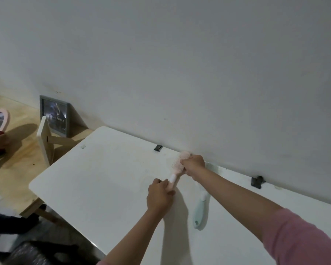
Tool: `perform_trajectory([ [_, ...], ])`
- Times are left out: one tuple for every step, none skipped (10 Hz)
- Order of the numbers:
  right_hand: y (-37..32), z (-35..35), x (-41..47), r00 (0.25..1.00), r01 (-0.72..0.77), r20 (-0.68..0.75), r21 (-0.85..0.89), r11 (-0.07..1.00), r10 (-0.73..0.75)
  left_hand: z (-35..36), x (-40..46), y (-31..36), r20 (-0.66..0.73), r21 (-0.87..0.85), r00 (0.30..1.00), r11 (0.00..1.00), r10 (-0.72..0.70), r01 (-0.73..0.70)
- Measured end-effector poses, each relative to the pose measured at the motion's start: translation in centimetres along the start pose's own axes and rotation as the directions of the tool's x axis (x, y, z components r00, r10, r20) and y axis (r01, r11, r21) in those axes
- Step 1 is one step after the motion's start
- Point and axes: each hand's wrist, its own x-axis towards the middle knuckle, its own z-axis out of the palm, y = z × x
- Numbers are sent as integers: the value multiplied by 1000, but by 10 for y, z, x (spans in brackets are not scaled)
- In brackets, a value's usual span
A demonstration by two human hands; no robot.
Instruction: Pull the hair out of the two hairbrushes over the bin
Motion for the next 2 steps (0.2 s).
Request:
perform_trajectory([
  [-1, -5, -14, 999, 29, -40, -16, 999, -29, 1, 0, -1, -8, -11, 1000, 1000, 7, -7],
  [3, -10, -43, 999, 34, -37, -48, 998, -36, 1, -14, -1, -57, 17, 998, 1000, -13, 14],
])
